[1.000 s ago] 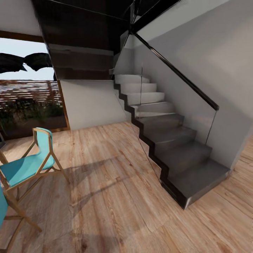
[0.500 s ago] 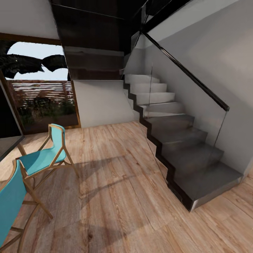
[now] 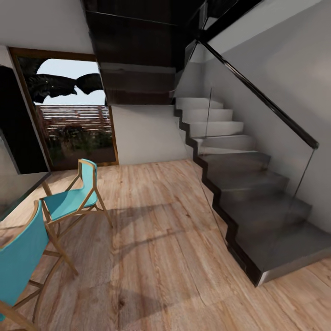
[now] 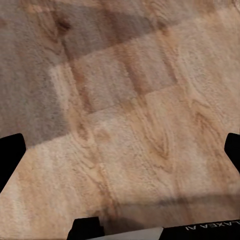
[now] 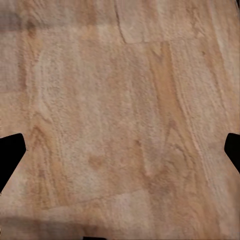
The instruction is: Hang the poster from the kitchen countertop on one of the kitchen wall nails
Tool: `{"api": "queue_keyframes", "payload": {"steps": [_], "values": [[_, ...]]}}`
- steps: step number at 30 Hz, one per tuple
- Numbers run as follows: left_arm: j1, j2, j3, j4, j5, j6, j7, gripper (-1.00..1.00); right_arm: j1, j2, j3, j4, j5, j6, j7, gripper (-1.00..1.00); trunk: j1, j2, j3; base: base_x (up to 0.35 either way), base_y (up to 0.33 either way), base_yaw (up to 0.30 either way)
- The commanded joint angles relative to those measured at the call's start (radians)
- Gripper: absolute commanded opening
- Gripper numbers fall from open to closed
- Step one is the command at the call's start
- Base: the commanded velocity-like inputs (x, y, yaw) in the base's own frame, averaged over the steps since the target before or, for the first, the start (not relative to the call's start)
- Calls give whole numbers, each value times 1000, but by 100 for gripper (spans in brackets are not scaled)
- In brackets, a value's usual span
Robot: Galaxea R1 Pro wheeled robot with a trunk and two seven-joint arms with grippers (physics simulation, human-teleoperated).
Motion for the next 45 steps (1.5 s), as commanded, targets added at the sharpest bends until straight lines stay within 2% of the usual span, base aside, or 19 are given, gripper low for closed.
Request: {"api": "queue_keyframes", "payload": {"steps": [1, 7, 15, 27, 37, 45], "values": [[0, 0, 2, -1, -10, -2, 0, 100, 0, 0, 2, 1, 10, -2, -7, 100, 0, 0, -1, -22, 4, 286], [0, 0, 4, 0, -10, -4, 0, 100, 0, 0, 4, 2, 10, -2, -45, 100, 0, 0, -1, -183, 109, 289], [0, 1, 4, 0, -9, -5, 0, 100, 0, 1, 4, 2, 11, -2, -55, 100, 0, 0, -1, -256, 91, 291], [0, 1, 5, 0, -8, -6, 0, 100, 0, 1, 4, 2, 13, -1, -56, 100, 0, 0, -1, -35, 17, 269], [0, 1, 6, 0, -8, -7, 0, 100, 0, 1, 5, 3, 13, -1, -56, 100, 0, 0, -1, -48, 191, 151], [1, 2, 6, 24, -7, -68, 0, 100, 0, 1, 5, 3, 13, -1, -57, 100, 0, 0, -1, -10, 25, 286]]}}
